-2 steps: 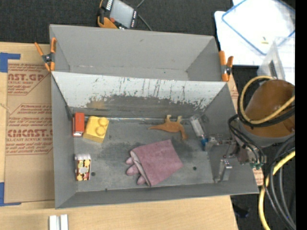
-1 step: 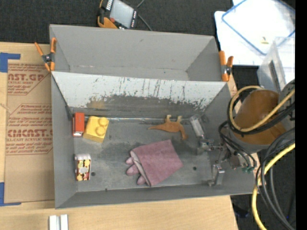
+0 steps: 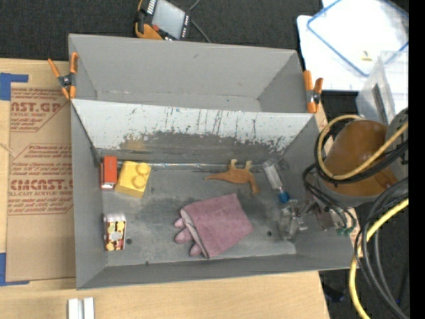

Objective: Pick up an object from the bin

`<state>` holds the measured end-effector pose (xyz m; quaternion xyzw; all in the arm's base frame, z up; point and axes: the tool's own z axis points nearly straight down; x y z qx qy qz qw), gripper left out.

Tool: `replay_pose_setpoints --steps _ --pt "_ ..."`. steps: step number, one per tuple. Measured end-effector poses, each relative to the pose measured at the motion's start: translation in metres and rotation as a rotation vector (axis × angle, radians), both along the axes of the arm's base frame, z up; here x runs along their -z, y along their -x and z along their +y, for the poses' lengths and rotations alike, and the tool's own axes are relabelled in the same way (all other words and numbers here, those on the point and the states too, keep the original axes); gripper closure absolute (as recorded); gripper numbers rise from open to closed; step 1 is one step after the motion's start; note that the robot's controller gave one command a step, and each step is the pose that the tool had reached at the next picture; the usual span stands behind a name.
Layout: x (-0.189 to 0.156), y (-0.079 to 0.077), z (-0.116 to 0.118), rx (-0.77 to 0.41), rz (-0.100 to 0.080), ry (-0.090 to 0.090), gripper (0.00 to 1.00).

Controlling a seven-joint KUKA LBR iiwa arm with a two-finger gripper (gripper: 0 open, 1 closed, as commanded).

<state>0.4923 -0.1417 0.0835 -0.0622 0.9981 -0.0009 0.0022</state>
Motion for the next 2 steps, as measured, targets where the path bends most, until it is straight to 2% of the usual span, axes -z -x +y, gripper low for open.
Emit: replay_pose_setpoints --steps 1,2 --pt "0.000 0.000 0.000 0.000 0.000 0.000 1.00" --pt "-0.028 0.003 -0.007 -0.014 -0.002 0.000 1.00"
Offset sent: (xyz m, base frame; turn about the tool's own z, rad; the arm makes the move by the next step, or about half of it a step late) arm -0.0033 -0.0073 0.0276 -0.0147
